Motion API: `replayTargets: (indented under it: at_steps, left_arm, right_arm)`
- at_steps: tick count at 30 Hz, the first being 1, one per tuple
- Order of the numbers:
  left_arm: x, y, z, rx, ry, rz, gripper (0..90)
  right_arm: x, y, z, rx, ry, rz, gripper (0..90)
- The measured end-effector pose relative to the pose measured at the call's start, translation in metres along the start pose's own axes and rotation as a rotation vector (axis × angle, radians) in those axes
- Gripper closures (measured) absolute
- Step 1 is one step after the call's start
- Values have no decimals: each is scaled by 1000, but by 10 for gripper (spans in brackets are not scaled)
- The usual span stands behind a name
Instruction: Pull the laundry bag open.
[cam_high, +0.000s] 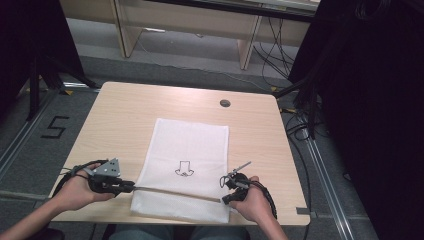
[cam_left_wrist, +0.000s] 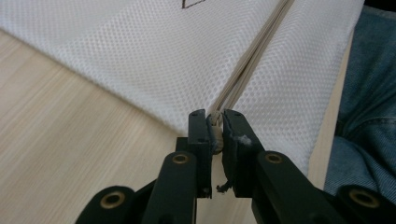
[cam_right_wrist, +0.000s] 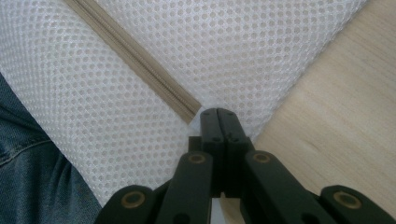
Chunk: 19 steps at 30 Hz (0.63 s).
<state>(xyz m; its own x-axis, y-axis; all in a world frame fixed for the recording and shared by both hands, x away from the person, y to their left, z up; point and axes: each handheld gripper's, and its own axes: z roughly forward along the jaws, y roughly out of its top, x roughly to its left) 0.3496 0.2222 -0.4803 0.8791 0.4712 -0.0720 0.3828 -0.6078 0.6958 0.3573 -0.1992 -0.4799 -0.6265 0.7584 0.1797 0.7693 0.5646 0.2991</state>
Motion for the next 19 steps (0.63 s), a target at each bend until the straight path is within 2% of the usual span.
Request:
replayTargets:
  at_steps: [1,3,7,8,10,12,15,17,18,19]
  left_arm:
    - [0,-2,0,-8,-9,-15,818]
    - [1,-5,0,-2,-5,-21,817]
    - [1,-7,0,-11,15,-40,816]
    - [2,-8,1,3,23,-31,814]
    - [2,-10,3,12,24,-41,814]
    - [2,-11,4,46,36,-19,814]
    - [3,-12,5,50,16,-14,812]
    - [3,-12,2,-6,19,3,794]
    - [4,-12,1,-70,6,-21,732]
    - [6,-11,-1,-133,-3,-48,633]
  right_arm:
    - [-1,0,0,-5,1,-14,900]
    - [-1,0,0,-5,1,-14,900]
    - [-1,0,0,-6,6,-8,900]
    - [-1,0,0,-10,6,-15,900]
    - [0,0,0,-6,7,-3,900]
    - [-1,0,0,-10,9,-4,900]
    - [-2,0,1,-18,12,-20,900]
    - [-4,-1,0,-23,25,-2,900]
    - [-5,-1,0,-25,32,5,900]
    - [-5,-2,0,-29,28,-7,895]
